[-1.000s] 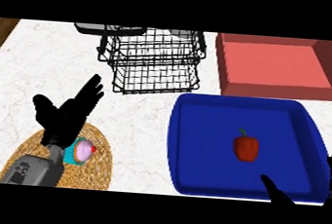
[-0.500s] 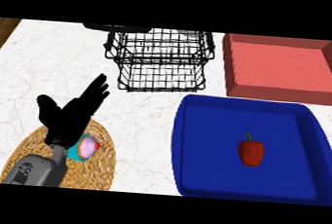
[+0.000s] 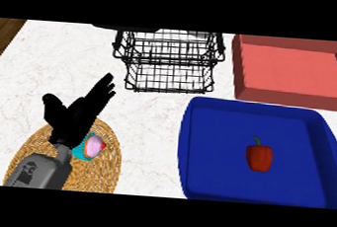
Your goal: Pick the bell pepper from the tray and place it in the tiered basket
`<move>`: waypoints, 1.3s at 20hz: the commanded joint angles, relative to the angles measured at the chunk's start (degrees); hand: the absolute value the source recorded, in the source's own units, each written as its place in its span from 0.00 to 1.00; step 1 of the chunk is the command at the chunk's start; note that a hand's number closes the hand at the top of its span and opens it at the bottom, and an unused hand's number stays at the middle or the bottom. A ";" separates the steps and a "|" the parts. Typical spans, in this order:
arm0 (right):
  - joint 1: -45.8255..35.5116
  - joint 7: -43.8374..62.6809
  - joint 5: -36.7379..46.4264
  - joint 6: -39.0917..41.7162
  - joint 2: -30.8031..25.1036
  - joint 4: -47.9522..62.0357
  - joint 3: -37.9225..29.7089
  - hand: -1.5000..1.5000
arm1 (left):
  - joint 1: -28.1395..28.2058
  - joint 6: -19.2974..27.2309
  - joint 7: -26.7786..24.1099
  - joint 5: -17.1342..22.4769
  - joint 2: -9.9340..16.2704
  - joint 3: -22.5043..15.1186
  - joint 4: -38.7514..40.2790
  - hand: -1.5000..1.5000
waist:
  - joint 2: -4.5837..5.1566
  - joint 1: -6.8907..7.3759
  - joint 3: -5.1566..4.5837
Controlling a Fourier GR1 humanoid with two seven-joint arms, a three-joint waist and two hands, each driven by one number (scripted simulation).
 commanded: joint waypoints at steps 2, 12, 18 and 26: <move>-5.31 18.95 14.90 6.45 1.06 0.27 6.62 0.00 | -1.69 0.11 0.72 -0.01 0.03 0.99 0.93 0.50 | -0.14 -0.30 0.08; -33.87 46.95 19.99 20.52 1.10 13.18 12.13 0.00 | -0.12 0.06 0.45 -1.23 -1.10 1.98 0.24 0.50 | -0.96 -1.40 0.40; -34.58 48.52 20.04 17.11 1.10 19.15 11.93 0.00 | 1.55 -2.29 -1.35 -1.08 -1.22 3.36 2.13 0.50 | -1.04 -1.81 0.40; -33.01 46.92 21.54 13.63 1.09 21.04 8.56 0.00 | 1.55 -0.27 4.97 -2.10 -1.76 3.42 -4.05 0.50 | -1.16 -1.73 0.44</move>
